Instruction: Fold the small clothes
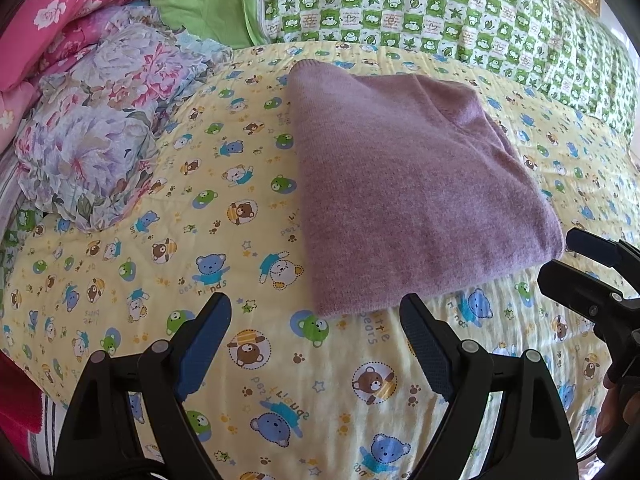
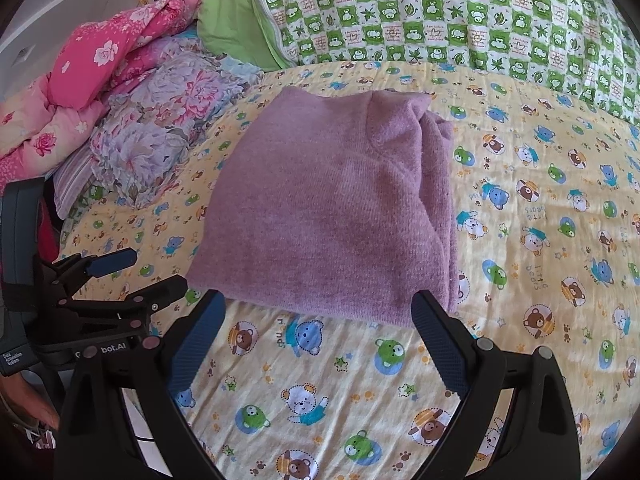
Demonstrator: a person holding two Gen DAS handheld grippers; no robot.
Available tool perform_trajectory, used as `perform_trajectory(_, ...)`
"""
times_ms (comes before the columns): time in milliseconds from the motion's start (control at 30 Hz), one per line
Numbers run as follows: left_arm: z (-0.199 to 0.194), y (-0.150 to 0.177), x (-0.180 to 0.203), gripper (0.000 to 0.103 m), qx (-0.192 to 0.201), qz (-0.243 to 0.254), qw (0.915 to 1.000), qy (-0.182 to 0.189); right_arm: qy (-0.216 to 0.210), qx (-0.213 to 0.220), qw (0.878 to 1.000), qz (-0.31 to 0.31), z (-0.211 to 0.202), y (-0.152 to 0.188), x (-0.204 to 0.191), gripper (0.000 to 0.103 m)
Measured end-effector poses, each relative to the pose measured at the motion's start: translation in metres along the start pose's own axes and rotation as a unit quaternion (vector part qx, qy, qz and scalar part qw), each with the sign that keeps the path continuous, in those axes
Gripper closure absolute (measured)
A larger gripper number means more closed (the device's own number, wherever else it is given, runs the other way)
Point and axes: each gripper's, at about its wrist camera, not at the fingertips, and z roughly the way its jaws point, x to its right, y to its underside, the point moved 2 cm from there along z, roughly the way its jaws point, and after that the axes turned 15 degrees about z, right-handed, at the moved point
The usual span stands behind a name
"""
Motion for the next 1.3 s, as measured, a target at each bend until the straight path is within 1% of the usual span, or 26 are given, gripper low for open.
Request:
perform_trajectory(733, -0.001, -0.007, -0.003, 0.016, 0.002, 0.005, 1.0000, 0.003, -0.004, 0.005, 1.000, 0.002, -0.002, -0.007, -0.009, 0.009)
perform_trajectory(1300, -0.001, -0.011, -0.001, 0.016, 0.001, 0.013, 0.9999, 0.000, -0.009, 0.010, 1.000, 0.011, -0.006, -0.009, 0.000, 0.009)
